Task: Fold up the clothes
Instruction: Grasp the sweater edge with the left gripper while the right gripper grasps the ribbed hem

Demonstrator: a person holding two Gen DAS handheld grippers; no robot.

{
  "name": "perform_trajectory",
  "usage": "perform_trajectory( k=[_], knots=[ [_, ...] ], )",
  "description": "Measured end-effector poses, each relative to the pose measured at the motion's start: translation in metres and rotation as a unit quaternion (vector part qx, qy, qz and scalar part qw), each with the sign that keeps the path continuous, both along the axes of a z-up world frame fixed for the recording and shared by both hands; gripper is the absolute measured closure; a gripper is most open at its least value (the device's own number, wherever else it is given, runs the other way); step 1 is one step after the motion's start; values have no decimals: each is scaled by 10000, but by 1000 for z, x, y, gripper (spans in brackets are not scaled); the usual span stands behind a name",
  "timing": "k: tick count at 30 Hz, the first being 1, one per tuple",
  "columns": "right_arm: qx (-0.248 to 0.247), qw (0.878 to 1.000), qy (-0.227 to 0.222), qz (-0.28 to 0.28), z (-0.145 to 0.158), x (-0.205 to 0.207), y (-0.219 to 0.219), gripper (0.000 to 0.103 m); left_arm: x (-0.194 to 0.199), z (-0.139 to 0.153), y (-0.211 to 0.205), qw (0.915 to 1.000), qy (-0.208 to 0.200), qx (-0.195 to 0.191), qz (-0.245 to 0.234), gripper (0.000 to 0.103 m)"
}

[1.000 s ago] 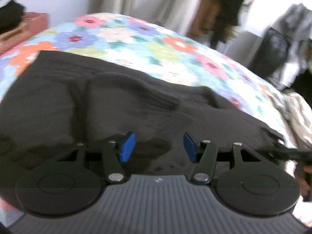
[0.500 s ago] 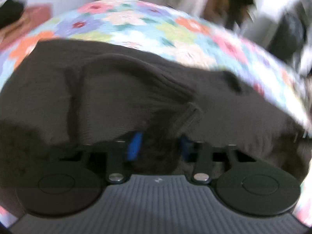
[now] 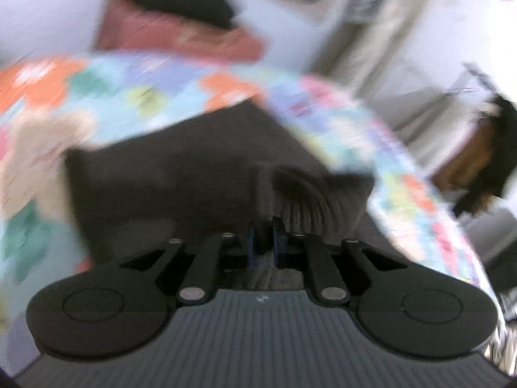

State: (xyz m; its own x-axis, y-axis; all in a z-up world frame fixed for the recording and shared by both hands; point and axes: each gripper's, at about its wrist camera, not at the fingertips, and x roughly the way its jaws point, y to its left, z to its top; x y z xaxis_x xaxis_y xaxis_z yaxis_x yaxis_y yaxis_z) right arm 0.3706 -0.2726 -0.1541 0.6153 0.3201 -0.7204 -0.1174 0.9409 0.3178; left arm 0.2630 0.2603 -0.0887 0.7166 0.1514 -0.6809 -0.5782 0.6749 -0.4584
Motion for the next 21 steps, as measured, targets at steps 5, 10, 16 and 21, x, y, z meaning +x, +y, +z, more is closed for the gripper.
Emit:
perform_trajectory(
  k=[5, 10, 16, 21],
  knots=[
    [-23, 10000, -47, -5, 1, 1, 0, 35, -3, -13, 21, 9985, 380, -277, 266, 82],
    [89, 9998, -88, -150, -3, 3, -1, 35, 3, -16, 19, 9985, 413, -271, 255, 68],
    [90, 9992, -375, -116, -4, 3, 3, 35, 6, -17, 10, 9992, 357, -148, 57, 68],
    [-383, 9966, -720, 140, 2, -1, 10, 49, 8, -19, 8, 9992, 376, -154, 41, 68]
  ],
)
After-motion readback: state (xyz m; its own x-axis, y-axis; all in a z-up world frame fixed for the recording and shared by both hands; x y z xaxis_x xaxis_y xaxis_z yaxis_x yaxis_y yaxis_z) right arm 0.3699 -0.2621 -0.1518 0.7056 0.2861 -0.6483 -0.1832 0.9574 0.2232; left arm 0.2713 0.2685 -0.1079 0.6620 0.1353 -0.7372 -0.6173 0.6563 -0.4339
